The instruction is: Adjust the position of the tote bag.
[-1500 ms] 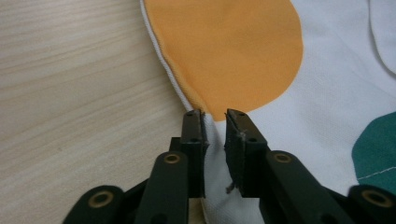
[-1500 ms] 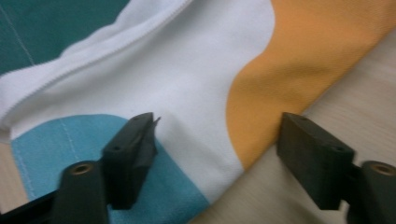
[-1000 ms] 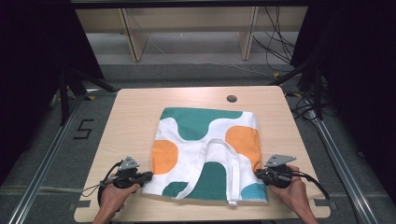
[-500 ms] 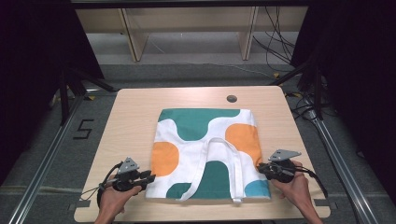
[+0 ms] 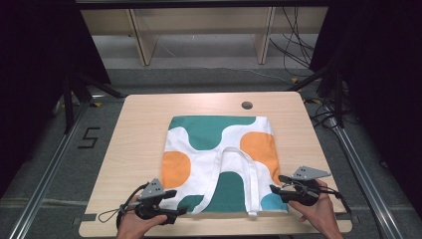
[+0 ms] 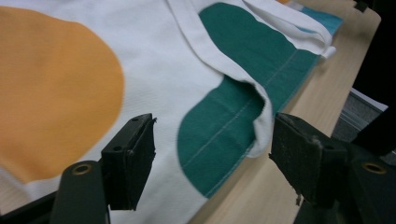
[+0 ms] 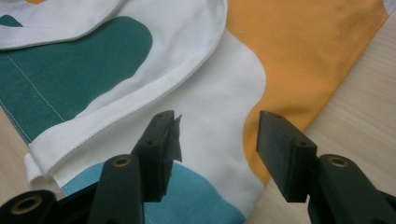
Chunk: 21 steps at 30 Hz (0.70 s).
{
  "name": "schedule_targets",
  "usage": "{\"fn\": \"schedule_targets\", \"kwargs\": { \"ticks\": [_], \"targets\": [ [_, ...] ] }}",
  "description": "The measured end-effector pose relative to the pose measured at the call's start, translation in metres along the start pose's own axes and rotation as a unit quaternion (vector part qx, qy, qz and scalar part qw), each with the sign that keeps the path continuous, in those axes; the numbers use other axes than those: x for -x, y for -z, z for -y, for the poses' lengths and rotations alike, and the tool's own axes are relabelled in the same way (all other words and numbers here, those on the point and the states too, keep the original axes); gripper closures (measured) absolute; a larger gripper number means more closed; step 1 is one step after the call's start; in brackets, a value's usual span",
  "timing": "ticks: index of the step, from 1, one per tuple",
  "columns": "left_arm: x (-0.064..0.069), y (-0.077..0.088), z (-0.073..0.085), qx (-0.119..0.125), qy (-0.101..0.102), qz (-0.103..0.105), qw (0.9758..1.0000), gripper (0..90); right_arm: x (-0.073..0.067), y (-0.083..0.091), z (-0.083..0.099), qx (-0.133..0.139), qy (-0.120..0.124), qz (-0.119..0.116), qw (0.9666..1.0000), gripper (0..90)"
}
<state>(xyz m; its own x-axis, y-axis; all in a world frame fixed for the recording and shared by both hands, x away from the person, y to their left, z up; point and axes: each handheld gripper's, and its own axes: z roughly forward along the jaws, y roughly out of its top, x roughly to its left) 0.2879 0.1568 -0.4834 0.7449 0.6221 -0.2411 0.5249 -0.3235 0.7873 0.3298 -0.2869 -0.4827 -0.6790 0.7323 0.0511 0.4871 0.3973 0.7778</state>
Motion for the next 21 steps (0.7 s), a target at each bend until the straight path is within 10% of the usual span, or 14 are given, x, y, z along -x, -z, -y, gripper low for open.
{"fn": "schedule_targets", "kwargs": {
  "ticks": [7, 13, 15, 21],
  "targets": [
    [0.022, -0.025, -0.004, -0.034, -0.052, 0.008, 0.9980, 25.1, 0.000, 0.000, 0.001, -0.007, -0.019, -0.007, 0.9998, 46.5],
    [0.028, -0.041, -0.008, -0.071, -0.124, -0.043, 0.9888, 28.4, -0.001, -0.001, 0.001, -0.012, -0.013, -0.008, 0.9998, 46.4],
    [0.029, -0.043, -0.009, -0.077, -0.147, -0.050, 0.9849, 40.1, -0.001, -0.001, 0.001, -0.014, -0.018, -0.012, 0.9997, 46.3],
    [0.034, -0.036, -0.017, -0.047, -0.156, -0.016, 0.9864, 84.2, -0.001, -0.001, 0.001, -0.015, -0.015, -0.013, 0.9997, 46.8]
  ]
}}
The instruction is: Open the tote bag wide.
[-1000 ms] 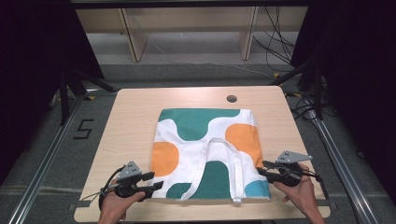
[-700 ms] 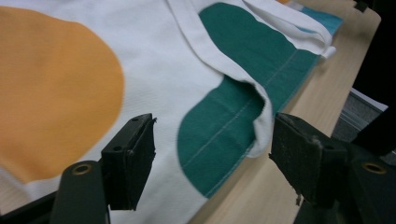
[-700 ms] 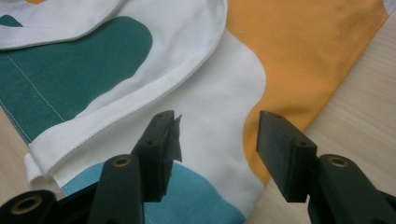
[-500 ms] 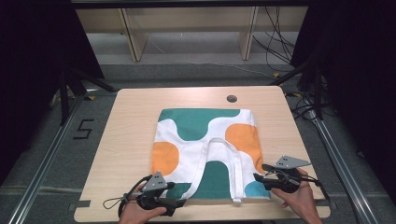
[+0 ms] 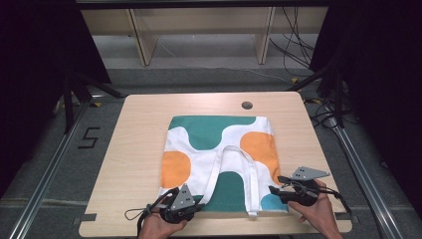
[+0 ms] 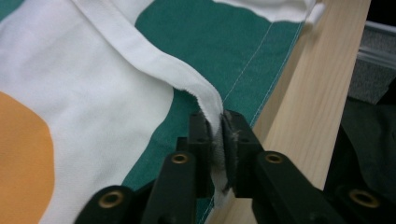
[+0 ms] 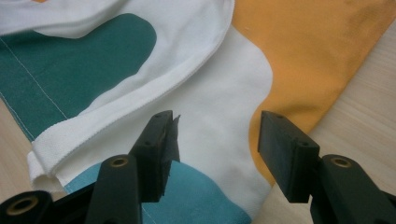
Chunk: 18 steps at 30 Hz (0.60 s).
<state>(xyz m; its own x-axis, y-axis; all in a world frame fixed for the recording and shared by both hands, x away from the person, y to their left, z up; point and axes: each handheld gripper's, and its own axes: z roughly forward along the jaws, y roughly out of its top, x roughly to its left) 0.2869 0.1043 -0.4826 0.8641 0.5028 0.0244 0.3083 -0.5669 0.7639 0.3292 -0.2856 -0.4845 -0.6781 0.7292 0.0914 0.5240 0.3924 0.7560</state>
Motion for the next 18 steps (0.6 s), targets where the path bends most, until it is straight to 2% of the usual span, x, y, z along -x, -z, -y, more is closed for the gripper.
{"fn": "schedule_targets", "kwargs": {
  "ticks": [2, 3, 4, 6, 7, 8, 9, 10, 11, 12, 13, 15, 16, 18],
  "targets": [
    [-0.003, 0.004, -0.005, 0.013, -0.001, -0.003, 0.9999, 86.2, 0.000, 0.001, 0.000, 0.001, 0.000, -0.002, 1.0000, 47.3],
    [-0.004, 0.007, -0.008, 0.023, 0.004, 0.001, 0.9997, 86.4, 0.000, 0.000, -0.001, 0.007, 0.006, -0.008, 0.9999, 47.4],
    [-0.007, 0.011, -0.014, 0.029, 0.000, -0.001, 0.9996, 86.6, -0.001, 0.000, -0.001, 0.015, 0.000, -0.010, 0.9998, 47.5],
    [-0.010, 0.019, -0.023, 0.036, 0.004, 0.002, 0.9993, 86.9, -0.001, 0.002, -0.003, 0.011, 0.001, -0.012, 0.9999, 47.5],
    [-0.012, 0.021, -0.029, 0.055, 0.009, -0.005, 0.9985, 86.9, -0.005, 0.004, -0.004, 0.006, -0.017, -0.020, 0.9996, 47.5],
    [-0.016, 0.025, -0.036, 0.066, 0.010, -0.003, 0.9978, 86.9, -0.003, 0.004, -0.005, 0.023, 0.000, -0.023, 0.9995, 48.0],
    [-0.019, 0.028, -0.041, 0.069, 0.012, -0.009, 0.9975, 86.9, -0.005, 0.007, -0.007, 0.026, -0.027, -0.044, 0.9983, 48.1],
    [-0.024, 0.030, -0.047, 0.079, 0.010, -0.012, 0.9968, 86.9, -0.004, 0.009, -0.009, 0.036, -0.018, -0.046, 0.9982, 48.1],
    [-0.029, 0.033, -0.053, 0.074, 0.008, -0.013, 0.9971, 87.0, -0.006, 0.013, -0.012, 0.035, -0.015, -0.044, 0.9983, 47.8],
    [-0.034, 0.034, -0.058, 0.083, 0.011, -0.017, 0.9963, 86.9, -0.008, 0.017, -0.016, 0.040, -0.011, -0.046, 0.9981, 47.3],
    [-0.039, 0.036, -0.063, 0.084, 0.008, -0.021, 0.9962, 86.9, -0.011, 0.020, -0.019, 0.056, -0.012, -0.054, 0.9969, 46.8],
    [-0.051, 0.037, -0.072, 0.097, 0.018, -0.022, 0.9949, 87.0, -0.019, 0.029, -0.029, 0.059, -0.002, -0.060, 0.9964, 44.1],
    [-0.056, 0.038, -0.075, 0.095, 0.019, -0.024, 0.9950, 87.0, -0.022, 0.031, -0.032, 0.062, 0.008, -0.073, 0.9954, 43.1],
    [-0.063, 0.039, -0.080, 0.097, 0.033, -0.026, 0.9944, 87.0, -0.030, 0.036, -0.038, 0.061, 0.025, -0.074, 0.9950, 40.2]
  ]
}}
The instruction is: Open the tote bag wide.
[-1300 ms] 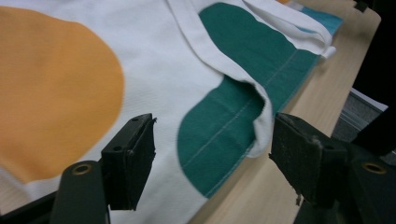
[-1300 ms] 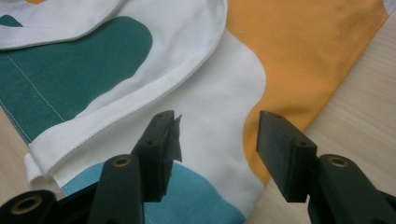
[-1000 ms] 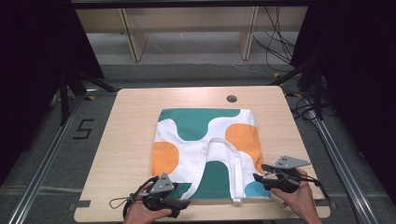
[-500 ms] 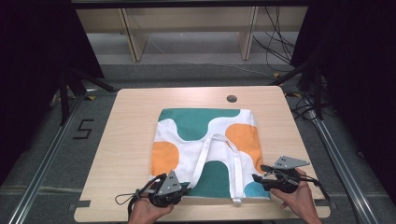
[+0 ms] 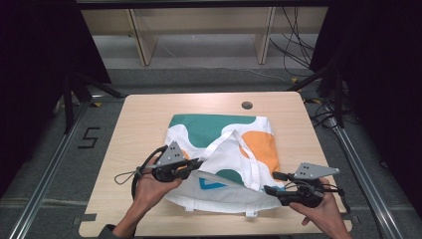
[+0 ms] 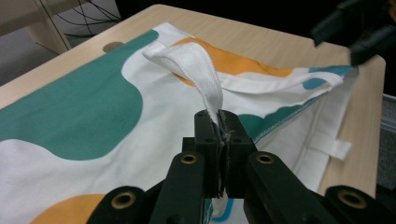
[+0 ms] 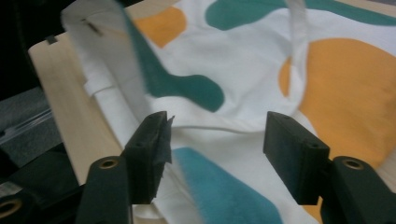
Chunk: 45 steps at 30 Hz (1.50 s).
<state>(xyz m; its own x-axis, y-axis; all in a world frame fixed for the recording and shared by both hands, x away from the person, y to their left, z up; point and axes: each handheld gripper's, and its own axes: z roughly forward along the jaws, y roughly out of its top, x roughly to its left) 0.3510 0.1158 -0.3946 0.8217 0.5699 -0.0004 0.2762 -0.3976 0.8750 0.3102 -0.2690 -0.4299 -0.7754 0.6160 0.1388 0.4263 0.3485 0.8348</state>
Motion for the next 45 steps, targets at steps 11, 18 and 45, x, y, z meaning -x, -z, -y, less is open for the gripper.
{"fn": "schedule_targets", "kwargs": {
  "ticks": [11, 18, 45],
  "targets": [
    [-0.015, 0.003, -0.002, 0.004, 0.021, 0.012, 0.9997, 86.7, -0.021, -0.036, -0.004, -0.097, 0.126, 0.038, 0.9865, 74.5],
    [0.000, 0.019, 0.021, -0.012, 0.050, 0.040, 0.9978, 60.9, -0.012, -0.024, -0.026, -0.052, 0.105, 0.014, 0.9930, 88.1],
    [0.014, 0.073, -0.009, 0.013, -0.003, 0.038, 0.9992, 82.0, -0.020, 0.031, -0.110, 0.054, 0.123, 0.012, 0.9909, 88.1]
  ]
}}
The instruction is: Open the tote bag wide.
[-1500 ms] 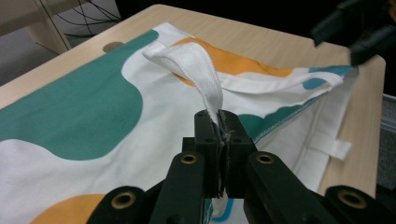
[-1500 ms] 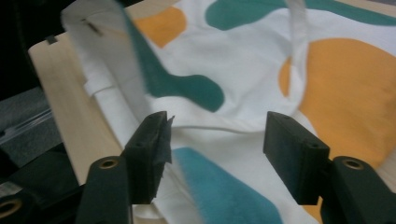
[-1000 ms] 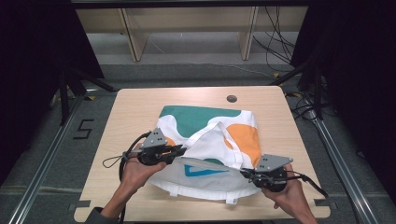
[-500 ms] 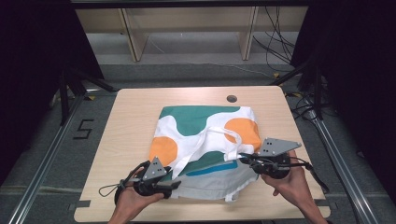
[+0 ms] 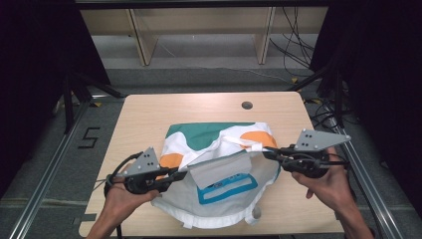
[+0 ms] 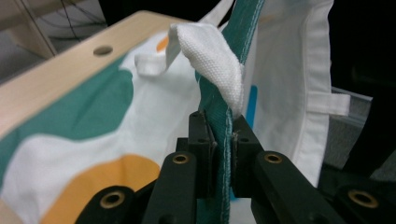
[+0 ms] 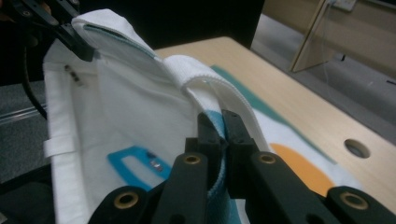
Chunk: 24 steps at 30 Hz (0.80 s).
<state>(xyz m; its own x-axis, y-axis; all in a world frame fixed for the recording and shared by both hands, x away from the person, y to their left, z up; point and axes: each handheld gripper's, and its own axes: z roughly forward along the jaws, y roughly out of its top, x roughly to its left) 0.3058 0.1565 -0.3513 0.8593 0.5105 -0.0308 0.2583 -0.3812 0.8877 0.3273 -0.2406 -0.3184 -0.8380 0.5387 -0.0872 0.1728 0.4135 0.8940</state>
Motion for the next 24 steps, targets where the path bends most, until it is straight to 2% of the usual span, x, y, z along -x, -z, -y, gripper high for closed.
{"fn": "schedule_targets", "kwargs": {
  "ticks": [2, 4, 5, 6, 7, 8, 9, 10, 11, 13, 14, 16, 17, 18, 19, 20, 21, 23, 24],
  "targets": [
    [-0.004, 0.005, -0.019, 0.019, -0.010, 0.003, 0.9998, 82.1, 0.006, 0.006, -0.011, 0.008, 0.003, 0.005, 1.0000, 88.2],
    [-0.009, 0.007, -0.036, 0.021, -0.018, -0.001, 0.9996, 82.0, 0.015, 0.010, -0.022, 0.011, 0.009, 0.011, 0.9998, 88.2],
    [-0.014, 0.007, -0.046, 0.022, -0.019, -0.007, 0.9996, 82.0, 0.018, 0.010, -0.027, 0.013, 0.002, 0.019, 0.9997, 88.2],
    [-0.018, 0.006, -0.051, 0.024, -0.022, -0.005, 0.9995, 82.0, 0.025, 0.009, -0.032, 0.018, 0.009, 0.028, 0.9994, 88.2],
    [-0.026, 0.003, -0.058, 0.027, -0.015, -0.013, 0.9994, 82.0, 0.030, 0.008, -0.036, 0.013, 0.005, 0.022, 0.9997, 88.2],
    [-0.030, 0.000, -0.061, 0.027, -0.006, -0.017, 0.9995, 82.0, 0.036, 0.005, -0.040, 0.013, -0.004, 0.035, 0.9993, 88.2],
    [-0.037, -0.003, -0.065, 0.027, -0.003, -0.018, 0.9995, 82.0, 0.042, 0.002, -0.042, 0.014, 0.006, 0.042, 0.9990, 88.2],
    [-0.044, -0.006, -0.069, 0.030, 0.004, -0.015, 0.9994, 82.1, 0.046, -0.001, -0.045, 0.009, 0.004, 0.048, 0.9988, 88.2],
    [-0.050, -0.008, -0.072, 0.035, 0.019, -0.014, 0.9991, 82.1, 0.051, -0.005, -0.047, 0.002, -0.002, 0.044, 0.9990, 88.2],
    [-0.053, -0.008, -0.076, 0.046, 0.026, -0.009, 0.9986, 82.1, 0.057, -0.007, -0.051, 0.005, -0.007, 0.046, 0.9989, 88.2],
    [-0.052, -0.007, -0.078, 0.055, 0.025, -0.003, 0.9981, 82.1, 0.058, -0.004, -0.054, 0.006, -0.018, 0.044, 0.9989, 88.2],
    [-0.049, -0.002, -0.083, 0.054, 0.013, -0.005, 0.9985, 82.1, 0.061, 0.000, -0.059, 0.024, -0.001, 0.052, 0.9983, 88.2],
    [-0.047, 0.000, -0.087, 0.055, 0.008, -0.011, 0.9984, 82.1, 0.060, 0.001, -0.061, 0.024, -0.004, 0.046, 0.9987, 88.2],
    [-0.046, 0.002, -0.089, 0.054, 0.004, -0.013, 0.9984, 82.1, 0.060, 0.003, -0.064, 0.028, 0.002, 0.050, 0.9983, 88.2],
    [-0.046, 0.003, -0.091, 0.056, 0.002, -0.013, 0.9983, 82.1, 0.056, 0.004, -0.065, 0.024, -0.016, 0.047, 0.9985, 88.2],
    [-0.045, 0.005, -0.092, 0.055, 0.003, -0.018, 0.9983, 82.1, 0.057, 0.005, -0.068, 0.029, 0.004, 0.049, 0.9984, 88.2],
    [-0.045, 0.008, -0.094, 0.057, 0.004, -0.017, 0.9983, 82.1, 0.057, 0.005, -0.069, 0.035, 0.011, 0.056, 0.9978, 88.1],
    [-0.044, 0.012, -0.095, 0.066, 0.008, -0.014, 0.9977, 82.1, 0.055, 0.007, -0.071, 0.038, 0.002, 0.045, 0.9983, 88.2],
    [-0.043, 0.014, -0.096, 0.068, 0.007, -0.010, 0.9976, 82.0, 0.055, 0.008, -0.072, 0.041, 0.006, 0.046, 0.9981, 88.2]
  ]
}}
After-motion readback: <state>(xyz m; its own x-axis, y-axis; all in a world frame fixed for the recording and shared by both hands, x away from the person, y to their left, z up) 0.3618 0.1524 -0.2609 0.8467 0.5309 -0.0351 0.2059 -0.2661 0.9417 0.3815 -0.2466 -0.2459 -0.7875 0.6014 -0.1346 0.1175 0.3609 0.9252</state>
